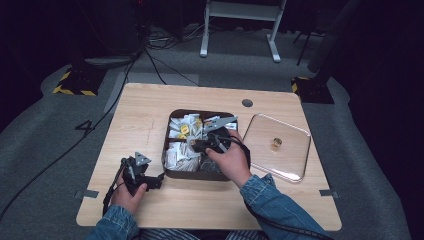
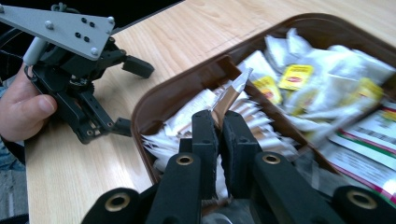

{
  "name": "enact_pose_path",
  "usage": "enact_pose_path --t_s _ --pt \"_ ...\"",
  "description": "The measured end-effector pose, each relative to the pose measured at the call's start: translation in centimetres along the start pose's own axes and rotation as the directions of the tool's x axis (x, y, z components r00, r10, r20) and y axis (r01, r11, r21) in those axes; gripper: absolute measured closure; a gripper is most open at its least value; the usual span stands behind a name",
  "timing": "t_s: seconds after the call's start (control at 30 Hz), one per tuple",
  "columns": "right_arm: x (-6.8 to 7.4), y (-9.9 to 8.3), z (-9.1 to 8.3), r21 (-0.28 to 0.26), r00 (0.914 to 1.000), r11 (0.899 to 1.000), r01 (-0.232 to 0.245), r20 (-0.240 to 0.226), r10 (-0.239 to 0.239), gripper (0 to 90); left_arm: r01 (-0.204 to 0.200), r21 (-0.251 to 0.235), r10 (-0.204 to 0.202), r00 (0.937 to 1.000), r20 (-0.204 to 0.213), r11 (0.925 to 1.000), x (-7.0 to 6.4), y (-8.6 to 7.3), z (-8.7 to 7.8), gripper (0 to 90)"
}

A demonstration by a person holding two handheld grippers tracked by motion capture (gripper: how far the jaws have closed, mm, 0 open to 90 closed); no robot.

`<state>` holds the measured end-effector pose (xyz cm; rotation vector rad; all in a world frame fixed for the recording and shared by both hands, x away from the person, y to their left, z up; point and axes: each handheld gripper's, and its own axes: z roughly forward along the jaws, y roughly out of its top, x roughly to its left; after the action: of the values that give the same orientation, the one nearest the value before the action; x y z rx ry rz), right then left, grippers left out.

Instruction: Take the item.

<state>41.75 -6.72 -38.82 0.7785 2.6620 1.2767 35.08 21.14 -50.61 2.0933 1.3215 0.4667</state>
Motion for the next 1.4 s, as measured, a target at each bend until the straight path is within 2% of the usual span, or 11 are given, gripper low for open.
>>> enact_pose_path --t_s 0.37,0.9,1.1,1.4 --pt "-1.6 -1.9 -4.8 -0.049 0.9982 0.998 -0.030 0.051 0.032 85.2 -0.022 0.000 0.022 0.9997 0.014 0.9998 0.2 0.2 0.2 0.0" --pt "-3.0 -5.2 -10.6 -0.088 0.9922 0.993 -0.073 0.094 0.081 85.2 -0.020 -0.001 0.020 0.9997 0.016 0.9998 0.2 0.1 0.1 0.0" --pt "-3.2 -6.6 -12.0 -0.094 0.9900 0.992 -0.087 0.103 0.096 85.2 -0.026 -0.001 0.026 0.9994 0.022 0.9997 0.2 0.0 0.0 0.0" --pt "-2.8 -9.2 -13.0 -0.095 0.9890 0.990 -0.106 0.093 0.114 85.2 -0.031 0.001 0.031 0.9992 0.025 0.9995 0.3 0.0 -0.1 0.0"
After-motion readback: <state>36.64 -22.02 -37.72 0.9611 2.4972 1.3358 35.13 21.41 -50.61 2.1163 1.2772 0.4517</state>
